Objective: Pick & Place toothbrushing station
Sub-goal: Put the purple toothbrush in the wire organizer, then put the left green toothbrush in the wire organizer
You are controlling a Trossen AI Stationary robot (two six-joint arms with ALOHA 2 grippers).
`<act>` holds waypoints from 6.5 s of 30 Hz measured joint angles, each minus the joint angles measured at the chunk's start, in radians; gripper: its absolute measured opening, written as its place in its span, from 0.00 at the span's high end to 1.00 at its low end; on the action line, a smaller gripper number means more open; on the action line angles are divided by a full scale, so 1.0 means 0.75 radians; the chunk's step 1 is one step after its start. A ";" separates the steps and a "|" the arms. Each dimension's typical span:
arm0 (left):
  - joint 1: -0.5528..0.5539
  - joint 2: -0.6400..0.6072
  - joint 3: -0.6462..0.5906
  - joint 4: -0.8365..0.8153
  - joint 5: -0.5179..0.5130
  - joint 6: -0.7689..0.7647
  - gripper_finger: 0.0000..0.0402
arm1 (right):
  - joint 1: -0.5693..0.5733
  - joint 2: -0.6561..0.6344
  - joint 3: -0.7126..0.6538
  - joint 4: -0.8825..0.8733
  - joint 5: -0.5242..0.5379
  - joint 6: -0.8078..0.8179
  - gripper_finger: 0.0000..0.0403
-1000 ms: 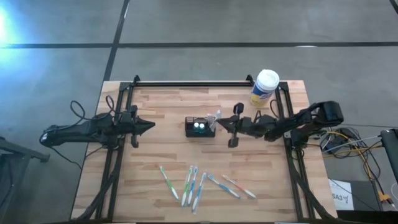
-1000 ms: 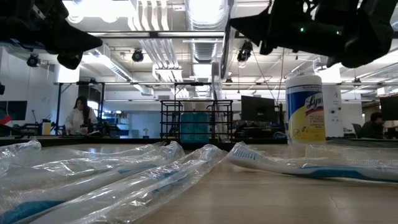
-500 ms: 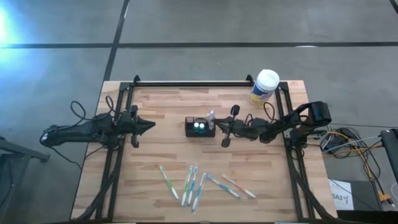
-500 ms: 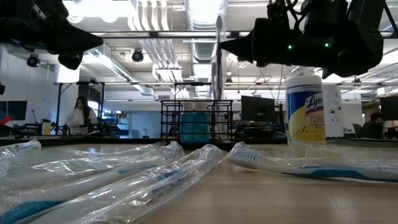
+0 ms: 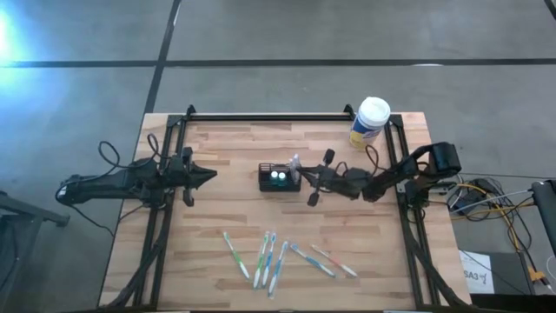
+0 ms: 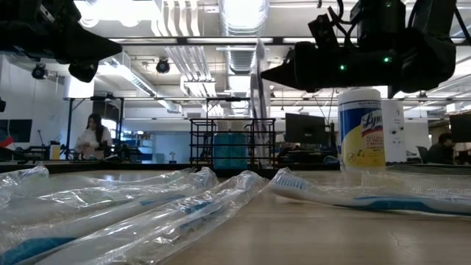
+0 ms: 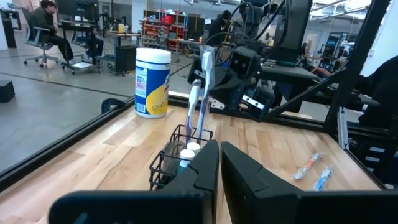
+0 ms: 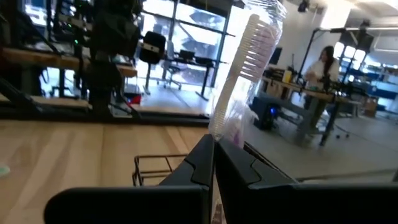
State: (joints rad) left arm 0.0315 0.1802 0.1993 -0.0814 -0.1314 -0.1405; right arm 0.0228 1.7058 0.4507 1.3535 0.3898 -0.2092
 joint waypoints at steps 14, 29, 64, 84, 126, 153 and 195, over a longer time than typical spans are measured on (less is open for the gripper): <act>0.001 0.000 -0.004 -0.002 0.000 0.007 0.94 | 0.067 0.000 -0.003 -0.135 0.007 -0.149 0.98; 0.001 0.000 -0.005 -0.001 0.000 0.008 0.94 | 0.039 -0.001 0.005 -0.285 0.008 -0.028 0.98; 0.001 0.000 -0.005 0.000 0.001 0.008 0.94 | 0.104 -0.634 0.013 -0.688 -0.196 -0.018 0.64; 0.001 0.000 -0.007 -0.002 0.000 0.022 0.94 | 0.068 -1.596 -0.361 -1.010 -0.472 0.210 0.98; -0.599 1.652 1.209 -0.854 0.297 -0.873 0.99 | 0.068 -1.566 -0.589 -0.960 -0.402 0.243 0.98; -0.946 1.986 1.680 -1.008 -0.598 -1.836 0.99 | 0.074 -1.566 -0.589 -1.034 -0.500 0.310 0.98; -0.794 1.975 0.938 -0.684 0.092 -2.144 0.33 | 0.073 -1.565 -0.589 -1.042 -0.489 0.314 0.98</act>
State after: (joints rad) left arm -0.5638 1.6618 0.9026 -0.5945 -0.0626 -1.7488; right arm 0.0776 0.5320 0.0090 0.5716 0.0230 0.0263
